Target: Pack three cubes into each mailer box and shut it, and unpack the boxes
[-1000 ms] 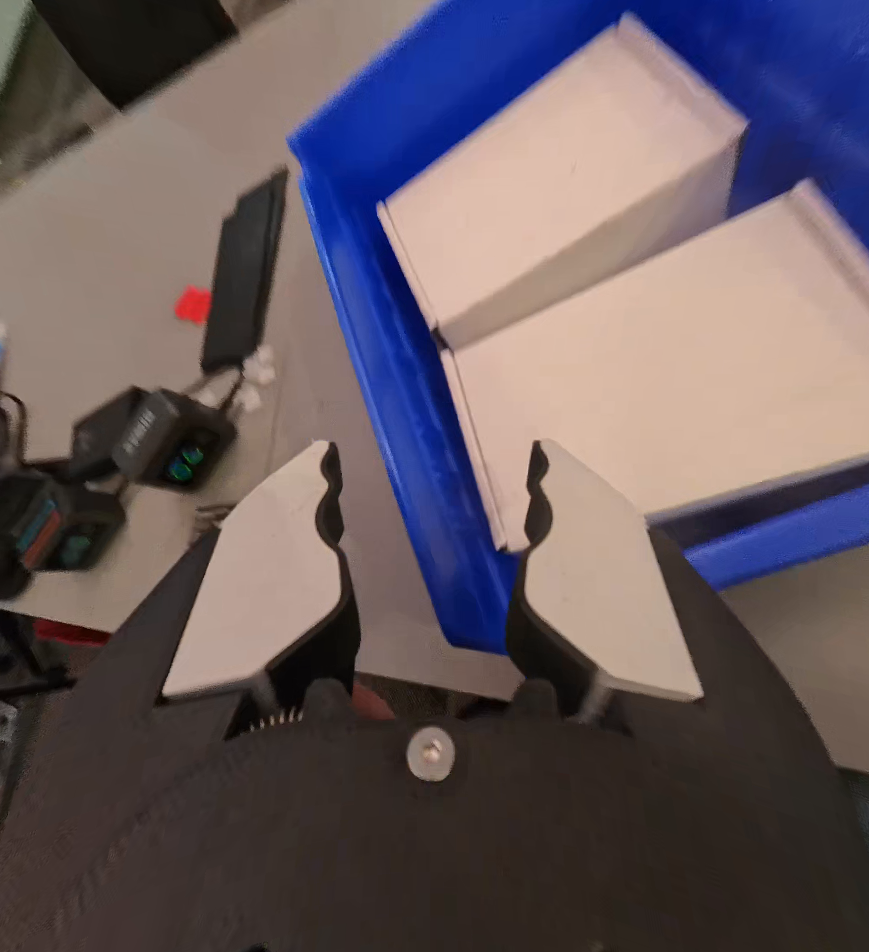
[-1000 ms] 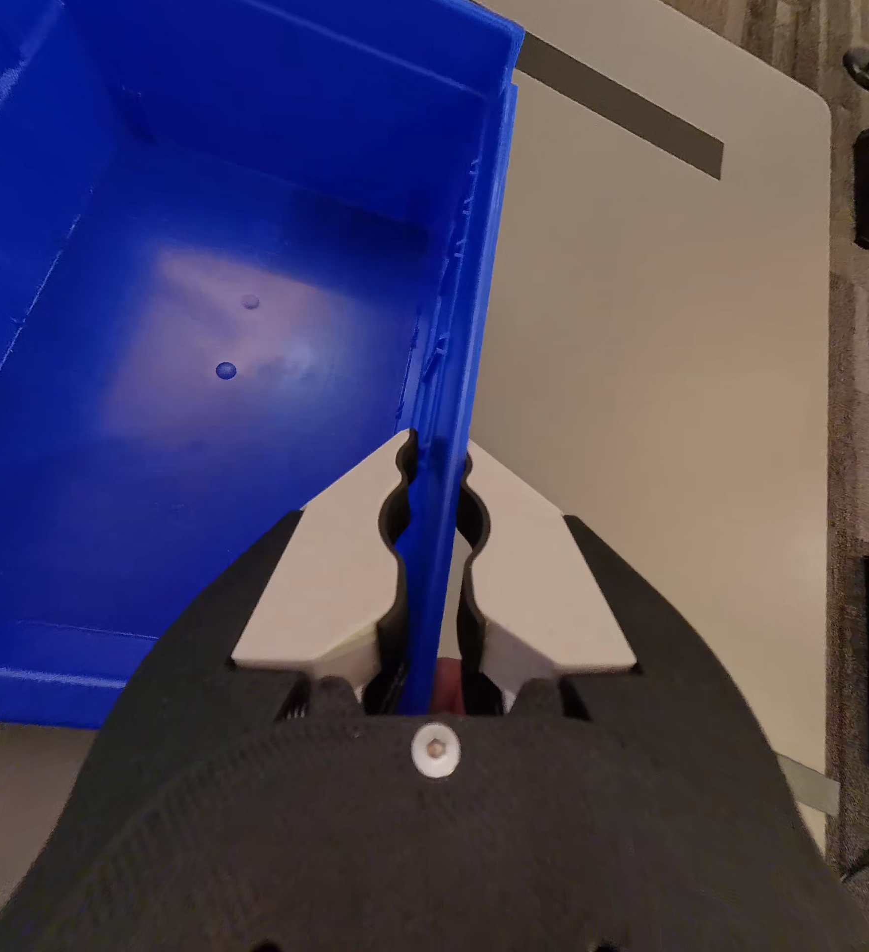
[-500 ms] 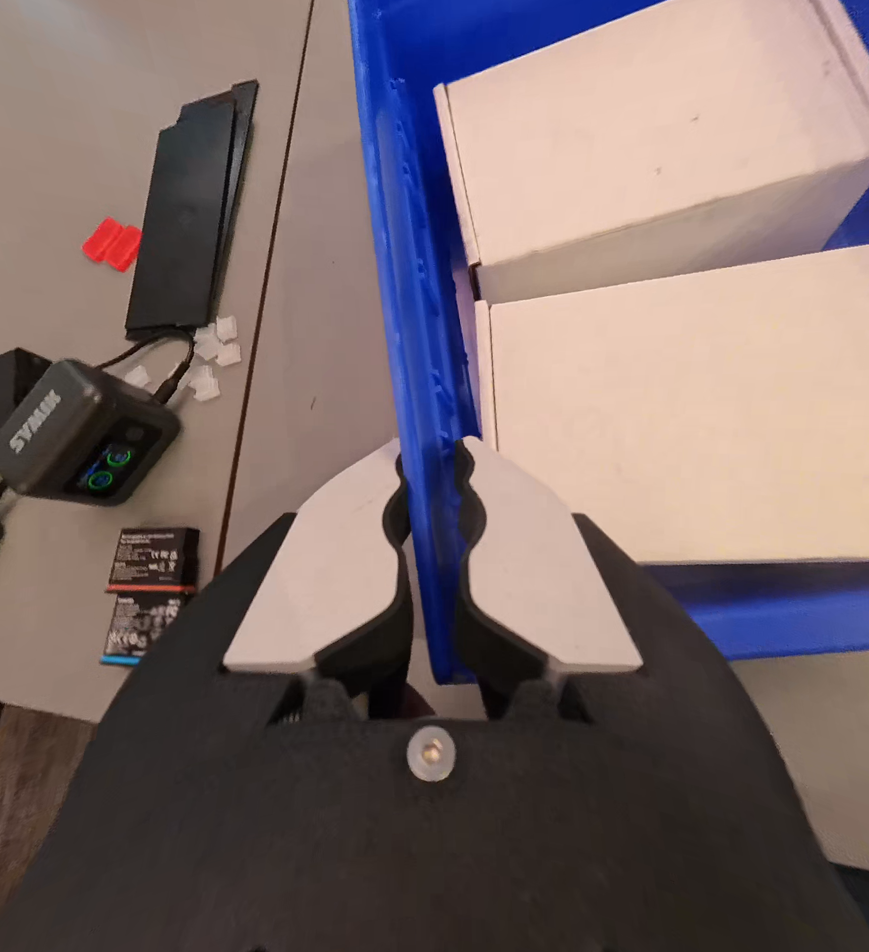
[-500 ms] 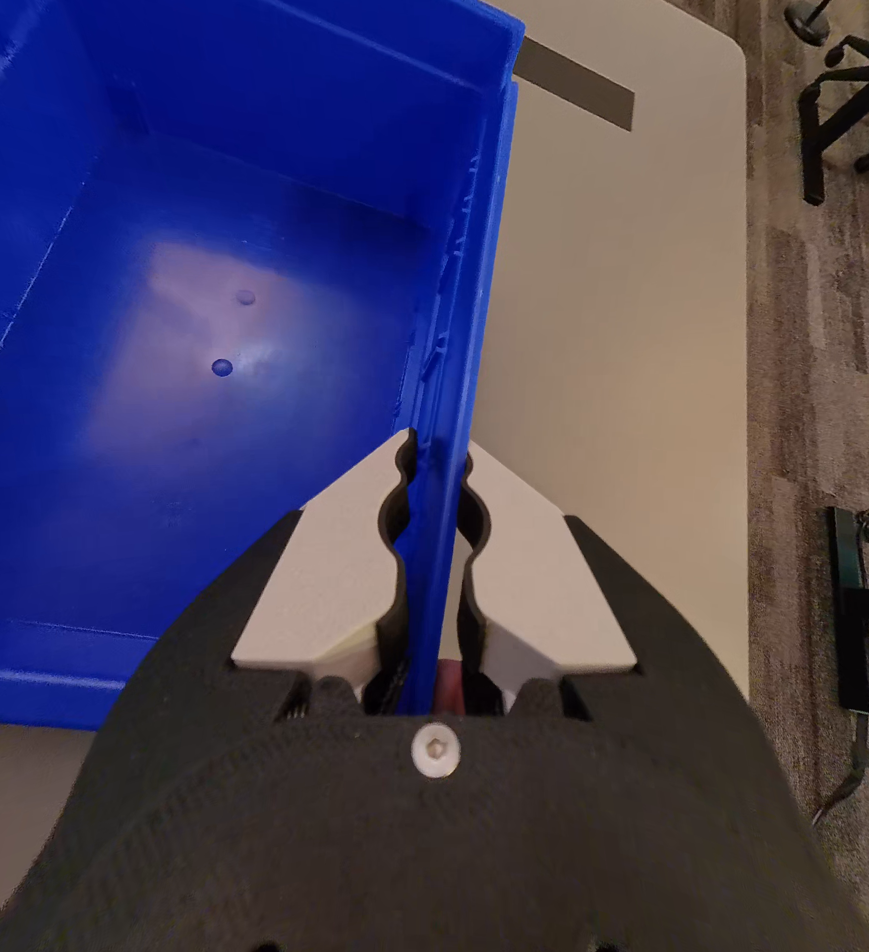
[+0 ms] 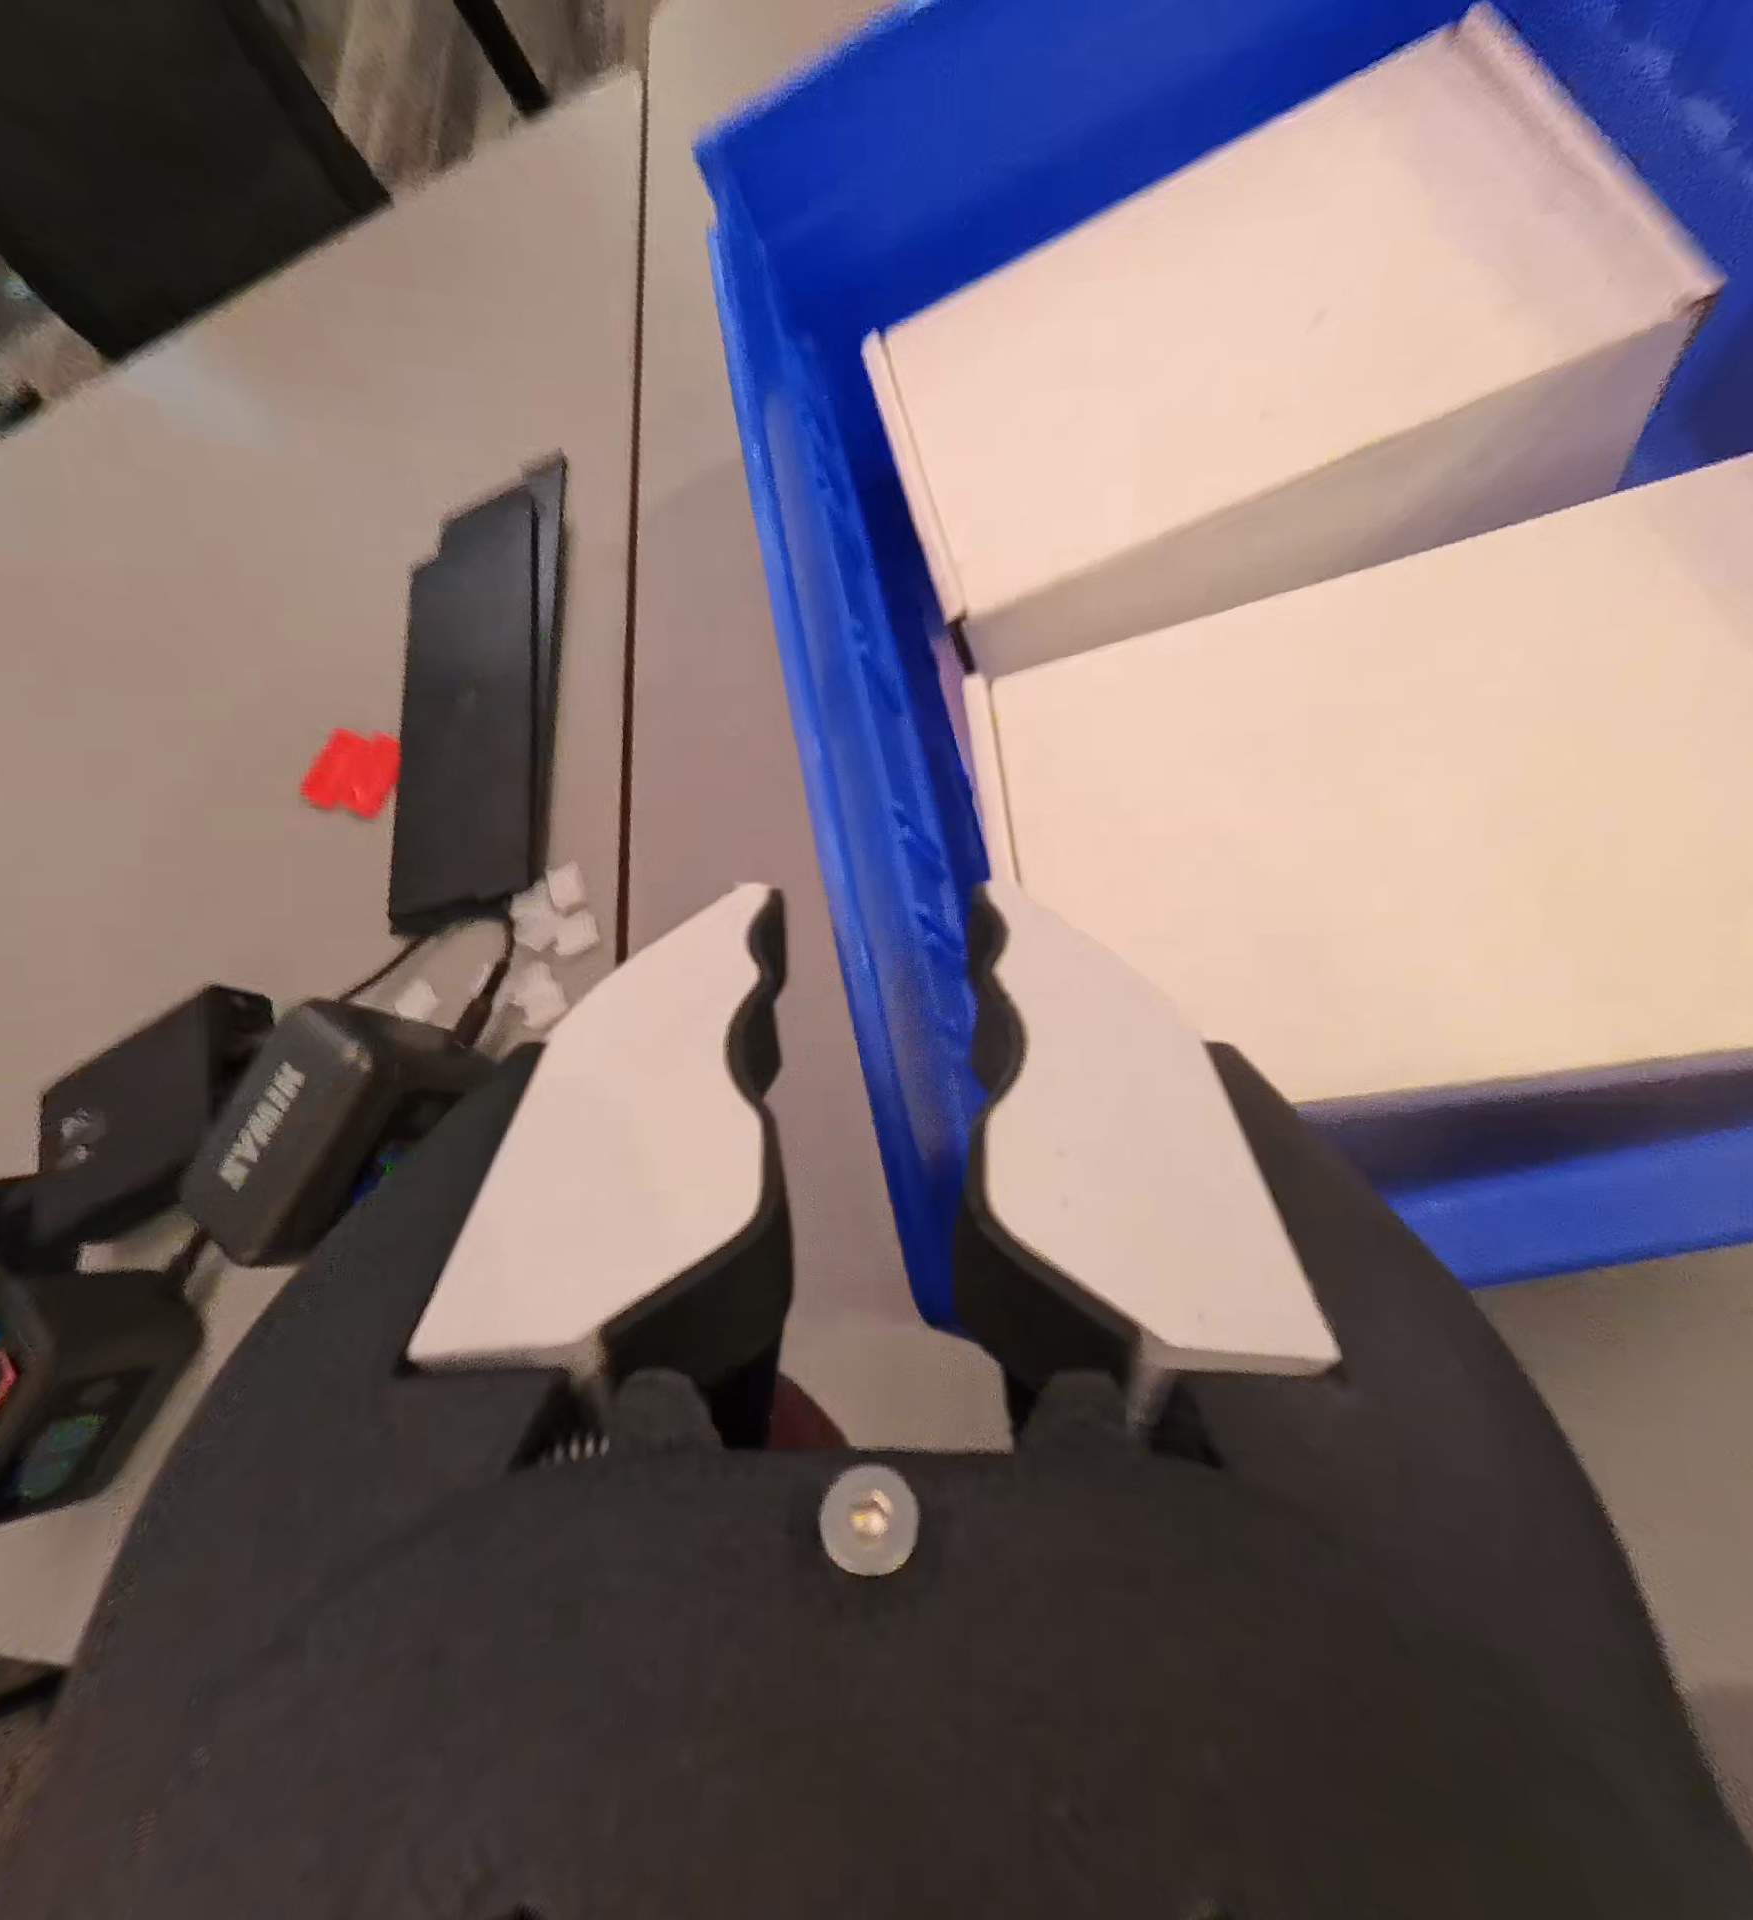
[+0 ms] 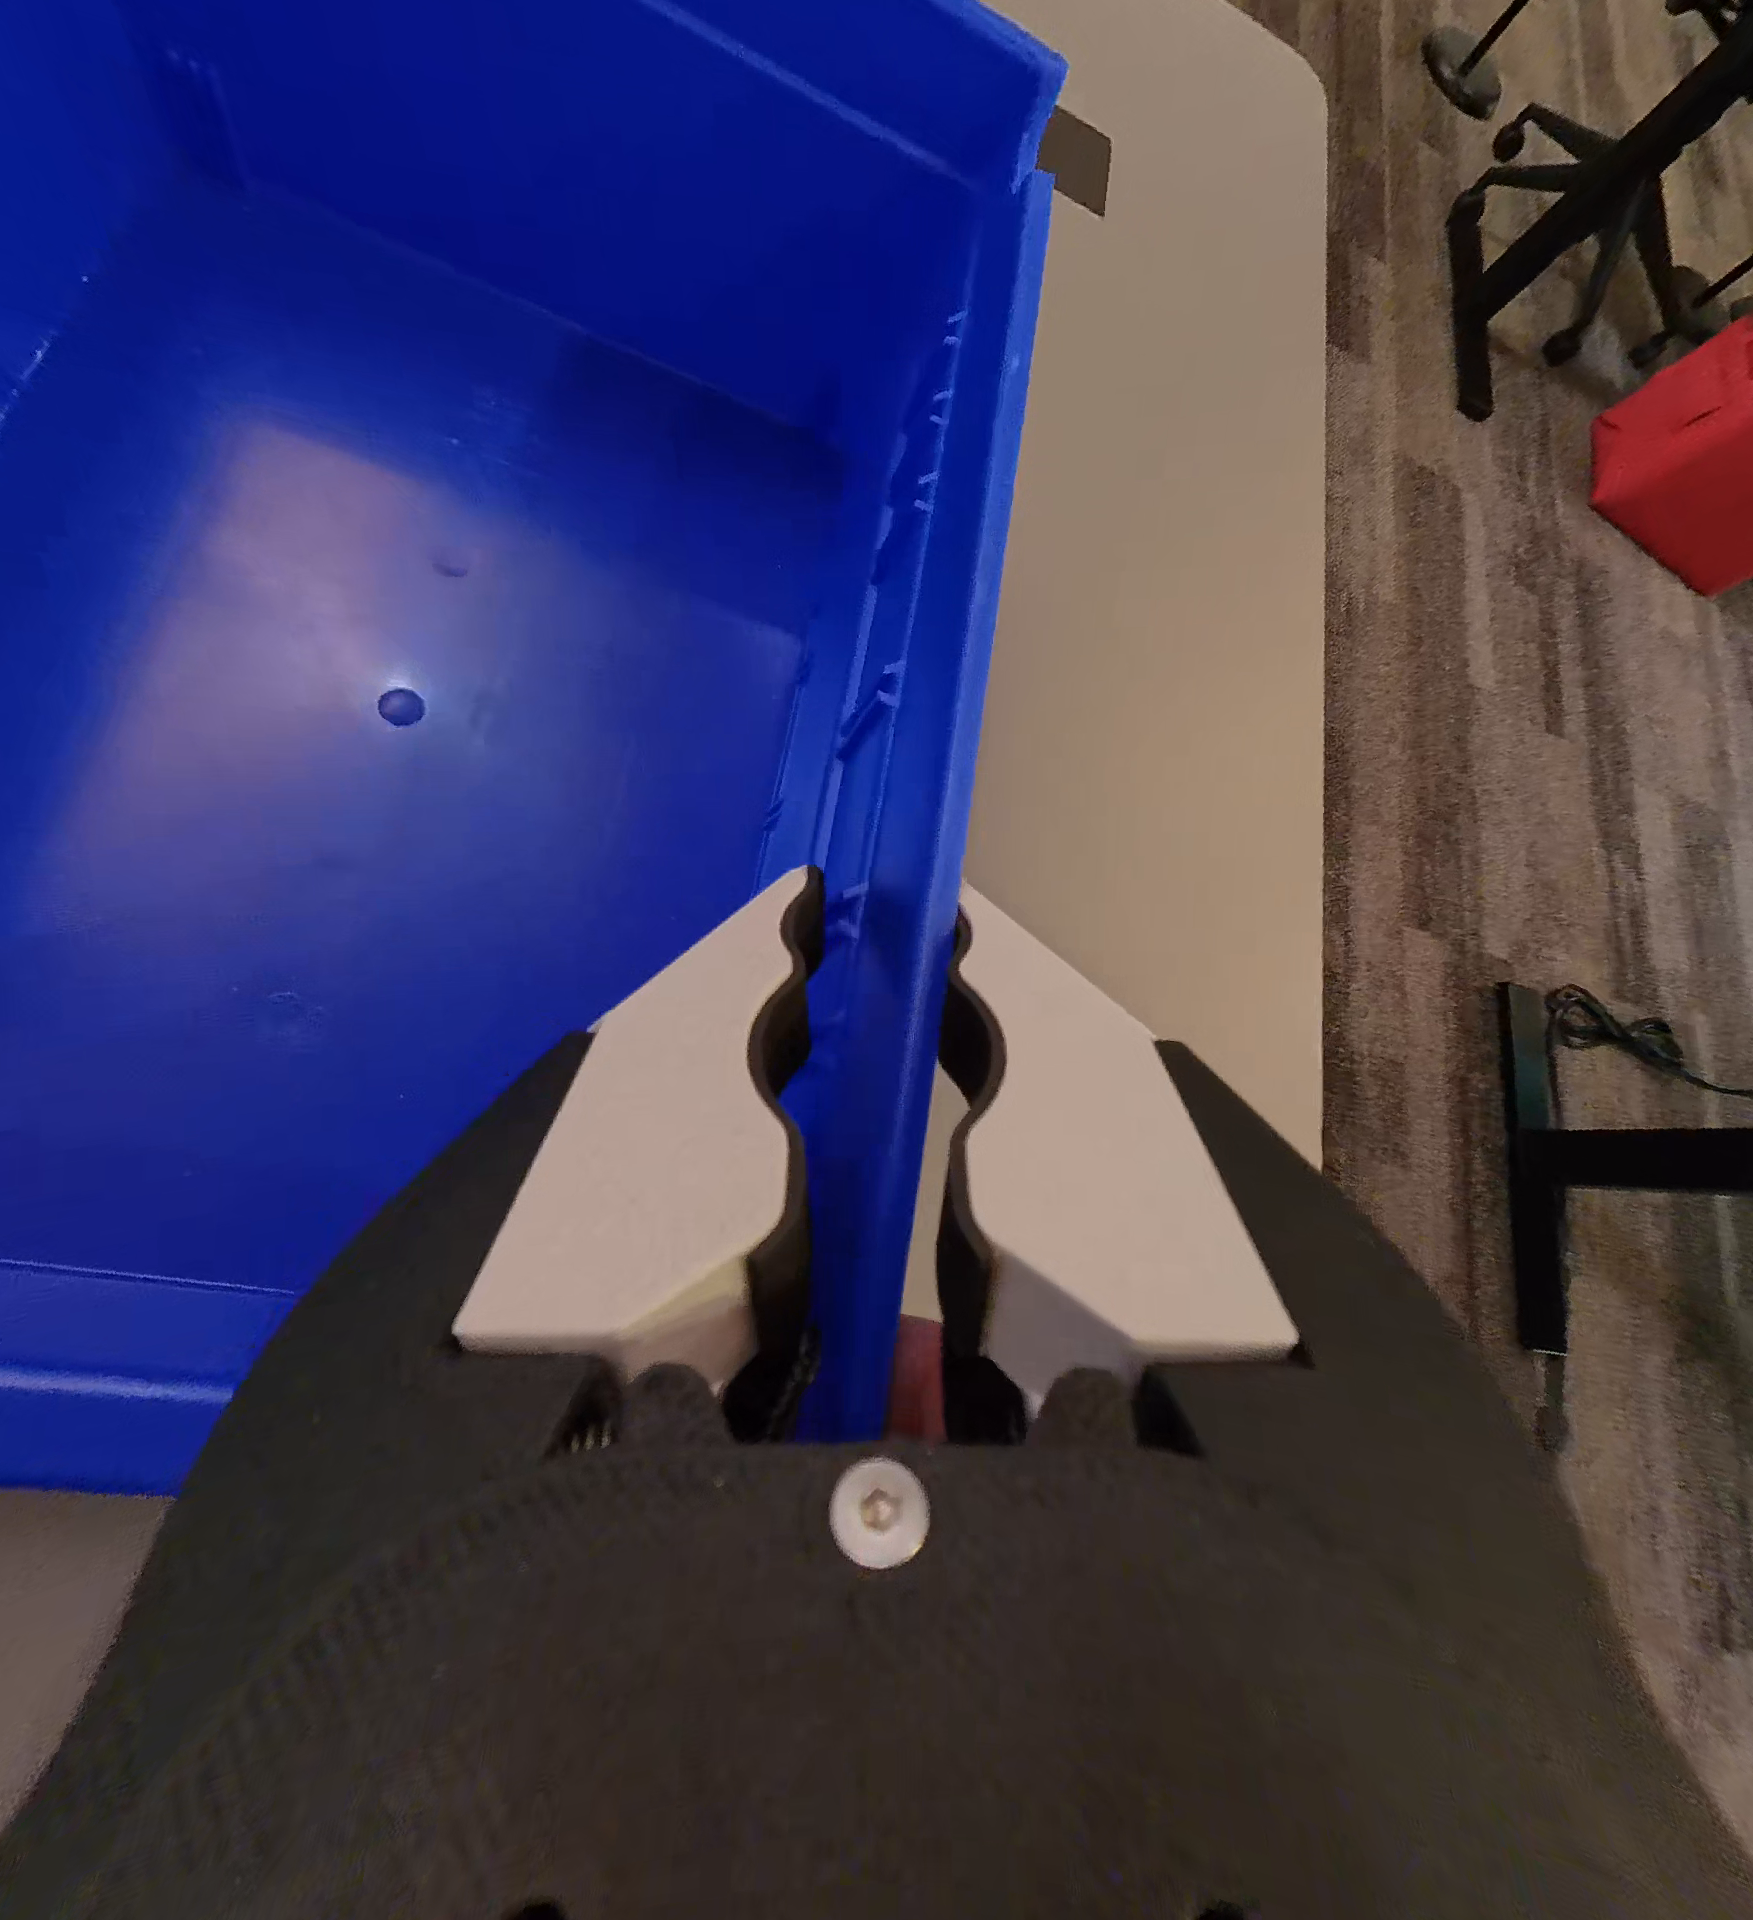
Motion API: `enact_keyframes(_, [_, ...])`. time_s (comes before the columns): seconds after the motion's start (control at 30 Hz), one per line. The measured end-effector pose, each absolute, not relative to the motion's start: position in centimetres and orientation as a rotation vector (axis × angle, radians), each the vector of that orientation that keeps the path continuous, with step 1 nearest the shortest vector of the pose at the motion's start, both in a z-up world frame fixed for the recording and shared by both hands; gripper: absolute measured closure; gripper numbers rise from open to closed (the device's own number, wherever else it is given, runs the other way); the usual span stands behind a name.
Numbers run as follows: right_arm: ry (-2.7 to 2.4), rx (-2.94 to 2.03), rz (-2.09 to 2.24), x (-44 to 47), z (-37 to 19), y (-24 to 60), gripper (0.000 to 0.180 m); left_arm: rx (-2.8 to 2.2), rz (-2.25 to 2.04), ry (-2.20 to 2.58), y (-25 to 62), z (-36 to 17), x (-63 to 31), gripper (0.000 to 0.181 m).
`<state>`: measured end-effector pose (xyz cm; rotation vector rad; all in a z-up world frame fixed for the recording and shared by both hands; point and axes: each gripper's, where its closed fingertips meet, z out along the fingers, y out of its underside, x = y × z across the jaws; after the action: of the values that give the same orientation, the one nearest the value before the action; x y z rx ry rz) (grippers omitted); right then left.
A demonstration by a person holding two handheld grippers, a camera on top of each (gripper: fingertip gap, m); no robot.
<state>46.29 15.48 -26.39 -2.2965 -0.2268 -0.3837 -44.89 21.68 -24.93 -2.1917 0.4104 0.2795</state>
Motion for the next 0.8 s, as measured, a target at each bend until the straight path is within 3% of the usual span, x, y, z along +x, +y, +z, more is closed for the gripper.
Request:
enact_keyframes(0.07, [-0.231,-2.306,-0.383,46.3,-26.6,15.4,0.154,-2.136,0.287,0.484,21.5,-23.0,-43.7,0.131])
enact_keyframes(0.2, [-0.233,-2.324,-0.373,46.3,-26.9,15.0,0.159,-2.052,0.278,0.846,20.7,-21.1,-38.7,0.121])
enact_keyframes(0.53, [-0.151,-2.314,-0.314,45.8,-26.8,13.7,0.162,-2.026,0.264,1.536,19.6,-26.4,-32.2,0.107])
enact_keyframes(0.8, [-0.138,-2.314,-0.311,45.8,-26.8,13.6,0.163,-2.051,0.093,1.607,19.0,-27.6,-29.9,0.104])
